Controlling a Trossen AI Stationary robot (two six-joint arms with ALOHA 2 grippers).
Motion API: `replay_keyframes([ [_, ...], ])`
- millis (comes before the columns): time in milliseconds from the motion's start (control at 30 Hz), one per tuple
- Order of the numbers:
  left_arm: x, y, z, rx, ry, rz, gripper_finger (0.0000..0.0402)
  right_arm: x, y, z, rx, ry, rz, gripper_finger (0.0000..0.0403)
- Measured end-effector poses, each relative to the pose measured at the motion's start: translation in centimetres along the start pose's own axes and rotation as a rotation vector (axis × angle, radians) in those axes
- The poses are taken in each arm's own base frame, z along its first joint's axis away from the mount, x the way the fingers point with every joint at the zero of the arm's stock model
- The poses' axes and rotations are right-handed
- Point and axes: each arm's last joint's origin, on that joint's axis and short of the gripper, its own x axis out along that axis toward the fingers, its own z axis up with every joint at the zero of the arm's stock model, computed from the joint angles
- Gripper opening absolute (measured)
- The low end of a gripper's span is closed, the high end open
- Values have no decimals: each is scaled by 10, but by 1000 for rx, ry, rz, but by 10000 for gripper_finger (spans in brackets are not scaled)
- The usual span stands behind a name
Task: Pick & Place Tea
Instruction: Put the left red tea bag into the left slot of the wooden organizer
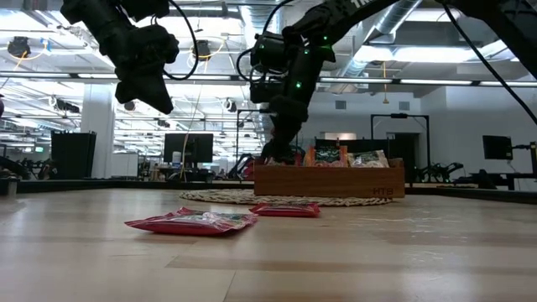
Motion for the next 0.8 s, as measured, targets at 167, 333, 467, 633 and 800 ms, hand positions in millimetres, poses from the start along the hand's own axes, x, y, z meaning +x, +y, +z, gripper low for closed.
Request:
replay_keyframes([
  [167,0,0,0,0,0,0,50,-3,-1,2,-9,-1,-1,108],
  [333,0,0,0,-1,0,0,50,-3,1,0,-26,24,9,78],
  [467,0,0,0,-1,0,0,50,-3,3,0,-39,24,12,56],
  [633,0,0,0,-2,0,0,50,-3,4,0,-44,26,15,30],
  [800,0,0,0,-2,0,0,50,-3,8,1,-75,30,20,3],
])
